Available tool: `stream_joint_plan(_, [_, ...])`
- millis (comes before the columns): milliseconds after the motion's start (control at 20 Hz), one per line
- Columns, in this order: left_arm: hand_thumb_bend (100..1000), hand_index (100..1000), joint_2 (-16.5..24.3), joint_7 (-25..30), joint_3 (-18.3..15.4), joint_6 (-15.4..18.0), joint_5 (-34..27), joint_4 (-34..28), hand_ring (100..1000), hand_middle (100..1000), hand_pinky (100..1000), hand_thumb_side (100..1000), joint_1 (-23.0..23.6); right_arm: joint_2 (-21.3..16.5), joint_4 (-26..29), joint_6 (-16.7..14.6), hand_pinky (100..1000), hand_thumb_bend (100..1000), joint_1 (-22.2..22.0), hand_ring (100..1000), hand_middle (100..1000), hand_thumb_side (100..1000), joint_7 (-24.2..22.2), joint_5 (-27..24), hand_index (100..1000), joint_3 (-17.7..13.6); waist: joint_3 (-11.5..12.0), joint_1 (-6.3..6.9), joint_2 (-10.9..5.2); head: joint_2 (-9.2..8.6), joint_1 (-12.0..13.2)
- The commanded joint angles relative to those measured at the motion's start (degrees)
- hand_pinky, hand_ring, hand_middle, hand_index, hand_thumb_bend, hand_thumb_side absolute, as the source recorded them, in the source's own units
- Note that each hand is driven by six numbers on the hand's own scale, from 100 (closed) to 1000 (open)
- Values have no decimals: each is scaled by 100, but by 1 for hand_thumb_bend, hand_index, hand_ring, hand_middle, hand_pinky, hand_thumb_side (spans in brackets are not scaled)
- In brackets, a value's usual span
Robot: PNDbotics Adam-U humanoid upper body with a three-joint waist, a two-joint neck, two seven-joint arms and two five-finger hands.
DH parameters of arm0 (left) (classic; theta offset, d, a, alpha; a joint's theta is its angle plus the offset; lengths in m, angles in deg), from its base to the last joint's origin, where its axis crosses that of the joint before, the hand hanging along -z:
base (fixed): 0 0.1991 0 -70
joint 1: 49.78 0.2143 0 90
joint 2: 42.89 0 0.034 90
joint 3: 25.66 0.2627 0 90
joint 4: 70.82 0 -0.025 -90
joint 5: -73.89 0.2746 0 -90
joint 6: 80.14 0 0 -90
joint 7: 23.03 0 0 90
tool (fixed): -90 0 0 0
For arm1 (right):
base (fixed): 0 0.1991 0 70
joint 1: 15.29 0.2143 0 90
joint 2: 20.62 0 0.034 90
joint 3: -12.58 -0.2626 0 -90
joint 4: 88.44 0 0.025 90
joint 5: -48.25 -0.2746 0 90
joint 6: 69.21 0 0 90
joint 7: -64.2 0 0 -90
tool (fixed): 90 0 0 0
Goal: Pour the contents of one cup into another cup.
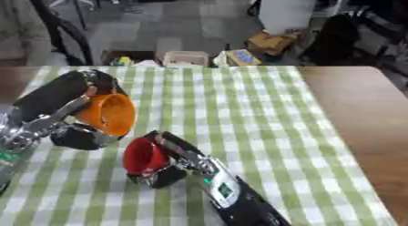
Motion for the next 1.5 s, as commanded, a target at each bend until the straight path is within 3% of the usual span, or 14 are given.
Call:
stream_joint_plan(50, [100, 539, 96, 40, -9, 61, 152, 20, 405, 337, 455, 142, -160, 43, 0, 50, 561, 100, 82, 427, 366, 100, -70, -157, 583, -31, -6, 24, -86, -55, -11])
stream_joint_plan(800, [100, 532, -49, -51, 161, 367, 749, 351, 387, 325, 466, 122, -353, 79, 70, 240, 562, 100, 70, 429, 372, 100, -422, -637, 584, 74, -30, 22, -93, -51, -6])
stream_joint_plan(1500, [100, 520, -200, -118, 281, 626, 1282, 622, 364, 309, 478, 102, -530, 83, 101, 307, 560, 100, 38, 429, 372, 100, -499, -752, 584, 87, -58, 26, -103, -52, -10])
